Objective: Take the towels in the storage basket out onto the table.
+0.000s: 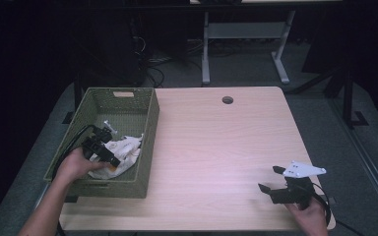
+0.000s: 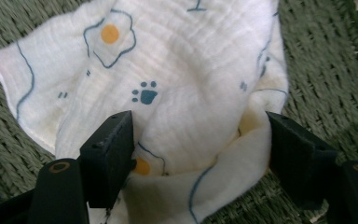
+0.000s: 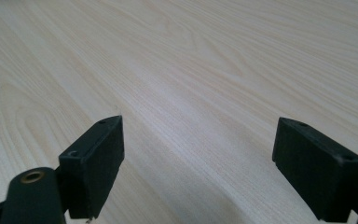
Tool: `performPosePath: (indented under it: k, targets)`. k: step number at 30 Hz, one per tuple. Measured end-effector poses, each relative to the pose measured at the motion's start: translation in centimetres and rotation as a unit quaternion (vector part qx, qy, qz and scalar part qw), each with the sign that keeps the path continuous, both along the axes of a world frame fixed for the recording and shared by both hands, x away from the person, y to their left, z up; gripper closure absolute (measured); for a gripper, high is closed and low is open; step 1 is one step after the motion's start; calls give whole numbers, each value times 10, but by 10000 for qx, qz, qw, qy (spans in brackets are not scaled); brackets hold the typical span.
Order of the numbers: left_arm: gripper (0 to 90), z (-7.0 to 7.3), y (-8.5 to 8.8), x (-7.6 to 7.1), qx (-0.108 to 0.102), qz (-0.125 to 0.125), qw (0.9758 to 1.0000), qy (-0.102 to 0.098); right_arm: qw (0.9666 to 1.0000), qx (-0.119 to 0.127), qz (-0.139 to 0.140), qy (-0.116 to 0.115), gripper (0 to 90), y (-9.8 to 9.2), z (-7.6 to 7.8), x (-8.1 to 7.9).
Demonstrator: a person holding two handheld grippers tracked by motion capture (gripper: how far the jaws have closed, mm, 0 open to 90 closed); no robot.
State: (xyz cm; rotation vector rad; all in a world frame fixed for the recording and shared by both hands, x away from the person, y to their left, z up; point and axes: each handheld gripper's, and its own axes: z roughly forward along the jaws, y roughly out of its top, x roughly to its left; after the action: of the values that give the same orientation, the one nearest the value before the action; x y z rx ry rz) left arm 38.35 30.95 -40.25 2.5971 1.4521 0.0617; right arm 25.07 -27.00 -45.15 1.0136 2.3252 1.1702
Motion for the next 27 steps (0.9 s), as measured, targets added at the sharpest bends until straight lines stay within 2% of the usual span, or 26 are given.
performPosePath:
  k: [6,10,12,19,21,22,24,25,27]
  targets:
    - [331,-5,1,3,-8,72,9999,106,10000,4,-8,-9,162,0,0,0]
    - [369,-7,1,3,-14,91,9999,109,10000,0,-8,-11,162,0,0,0]
    - [429,-8,1,3,44,52,9999,92,10000,12,-16,6,162,2,0,0]
    - [534,-10,1,5,62,114,9998,170,10000,19,-11,10,162,2,0,-1]
    - [605,-9,1,6,68,160,9997,191,10000,17,-11,9,162,2,0,-1]
    - [605,-9,1,7,57,165,9996,204,10000,6,6,-6,163,1,0,-1]
    - [689,-10,1,7,-20,231,9995,227,10000,1,7,-4,163,1,0,0]
    - [689,-10,1,8,-39,240,9994,241,10000,1,7,-4,163,1,0,0]
    - [748,-10,3,9,-125,250,9992,285,10000,11,-7,22,163,2,0,-1]
